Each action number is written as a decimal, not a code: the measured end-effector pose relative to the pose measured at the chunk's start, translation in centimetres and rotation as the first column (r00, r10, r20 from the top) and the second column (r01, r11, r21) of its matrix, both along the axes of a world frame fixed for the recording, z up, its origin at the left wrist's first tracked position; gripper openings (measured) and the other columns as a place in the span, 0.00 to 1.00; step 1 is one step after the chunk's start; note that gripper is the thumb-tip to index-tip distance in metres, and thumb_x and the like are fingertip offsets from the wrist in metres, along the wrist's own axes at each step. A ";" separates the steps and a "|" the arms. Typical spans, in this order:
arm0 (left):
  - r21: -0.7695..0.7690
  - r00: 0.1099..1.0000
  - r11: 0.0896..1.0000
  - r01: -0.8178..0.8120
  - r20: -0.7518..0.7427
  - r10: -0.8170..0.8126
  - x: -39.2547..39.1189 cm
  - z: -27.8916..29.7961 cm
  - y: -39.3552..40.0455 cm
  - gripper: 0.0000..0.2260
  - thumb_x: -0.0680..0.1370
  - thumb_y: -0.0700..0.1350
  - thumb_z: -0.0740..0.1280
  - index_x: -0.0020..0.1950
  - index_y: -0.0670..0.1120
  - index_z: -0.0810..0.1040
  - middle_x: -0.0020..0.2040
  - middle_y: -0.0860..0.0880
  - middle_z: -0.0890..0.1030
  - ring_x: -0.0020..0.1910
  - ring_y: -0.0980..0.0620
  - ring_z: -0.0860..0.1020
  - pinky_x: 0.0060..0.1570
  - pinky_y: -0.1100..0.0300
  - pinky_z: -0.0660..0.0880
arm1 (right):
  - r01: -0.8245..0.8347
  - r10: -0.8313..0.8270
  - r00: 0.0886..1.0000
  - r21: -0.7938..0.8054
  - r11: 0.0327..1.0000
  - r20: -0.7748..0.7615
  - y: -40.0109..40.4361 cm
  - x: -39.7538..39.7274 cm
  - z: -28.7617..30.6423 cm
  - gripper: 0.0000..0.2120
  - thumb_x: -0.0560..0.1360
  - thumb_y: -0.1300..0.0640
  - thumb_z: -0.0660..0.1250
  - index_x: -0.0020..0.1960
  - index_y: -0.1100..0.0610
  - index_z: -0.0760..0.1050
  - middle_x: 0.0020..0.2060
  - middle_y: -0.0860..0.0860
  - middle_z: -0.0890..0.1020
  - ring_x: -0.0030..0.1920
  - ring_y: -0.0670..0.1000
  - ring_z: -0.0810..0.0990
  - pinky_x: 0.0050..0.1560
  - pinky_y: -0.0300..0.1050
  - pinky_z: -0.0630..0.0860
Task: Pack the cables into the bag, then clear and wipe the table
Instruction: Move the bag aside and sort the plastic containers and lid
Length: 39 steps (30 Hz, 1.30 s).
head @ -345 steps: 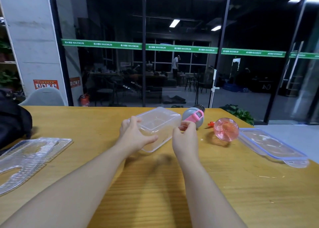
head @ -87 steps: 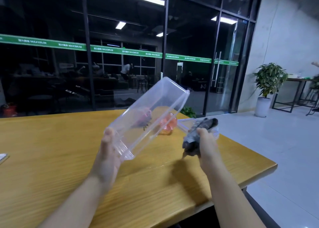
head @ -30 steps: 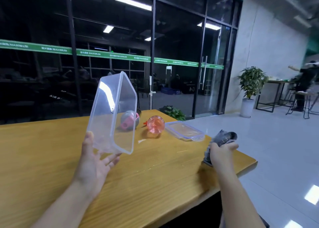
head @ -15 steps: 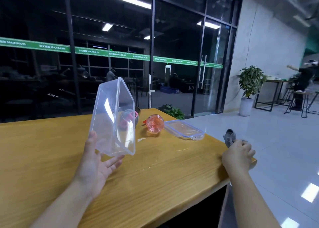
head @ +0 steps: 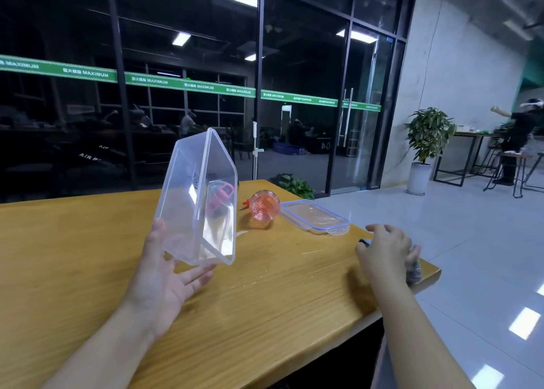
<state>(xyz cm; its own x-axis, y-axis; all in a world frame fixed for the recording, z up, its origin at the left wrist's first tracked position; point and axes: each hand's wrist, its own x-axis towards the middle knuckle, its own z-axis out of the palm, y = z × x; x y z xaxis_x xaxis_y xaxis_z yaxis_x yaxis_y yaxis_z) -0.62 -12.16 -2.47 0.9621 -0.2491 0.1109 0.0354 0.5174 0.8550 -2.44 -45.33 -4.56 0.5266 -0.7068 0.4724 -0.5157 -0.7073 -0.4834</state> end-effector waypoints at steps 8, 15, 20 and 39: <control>-0.095 0.997 0.995 0.012 -0.074 -0.019 0.6 0.0 0.1 0.33 0.69 0.68 0.62 0.67 0.51 0.69 0.63 0.40 0.75 0.49 0.32 0.80 0.55 0.44 0.74 | -0.348 0.362 0.932 0.210 0.914 -0.033 1.7 4.6 0.7 0.29 0.75 0.55 0.68 0.72 0.53 0.61 0.69 0.57 0.64 0.69 0.58 0.63 0.65 0.50 0.66; -0.137 0.996 0.990 0.028 -0.084 -0.040 1.0 -0.3 0.1 0.31 0.69 0.67 0.60 0.66 0.51 0.71 0.62 0.41 0.76 0.49 0.32 0.80 0.49 0.46 0.77 | -0.285 0.343 0.908 0.248 0.926 -0.239 -0.7 8.9 0.7 0.34 0.72 0.47 0.71 0.73 0.48 0.60 0.70 0.57 0.59 0.64 0.61 0.71 0.62 0.51 0.70; -0.178 0.998 0.984 0.025 -0.054 -0.035 1.2 -0.5 -0.1 0.28 0.71 0.66 0.60 0.67 0.54 0.69 0.63 0.42 0.75 0.49 0.32 0.80 0.46 0.45 0.77 | -0.254 0.339 0.891 0.286 0.924 -0.303 -2.2 10.6 0.9 0.40 0.66 0.40 0.73 0.73 0.45 0.60 0.73 0.55 0.56 0.65 0.60 0.71 0.63 0.52 0.70; -0.131 0.998 0.991 0.017 -0.058 -0.025 2.1 -1.0 -0.2 0.46 0.52 0.68 0.75 0.66 0.53 0.70 0.62 0.42 0.77 0.50 0.31 0.80 0.47 0.45 0.77 | -0.283 0.407 0.760 0.306 0.909 -0.507 -4.7 15.3 2.6 0.55 0.61 0.30 0.71 0.77 0.43 0.46 0.77 0.54 0.43 0.76 0.59 0.54 0.72 0.61 0.57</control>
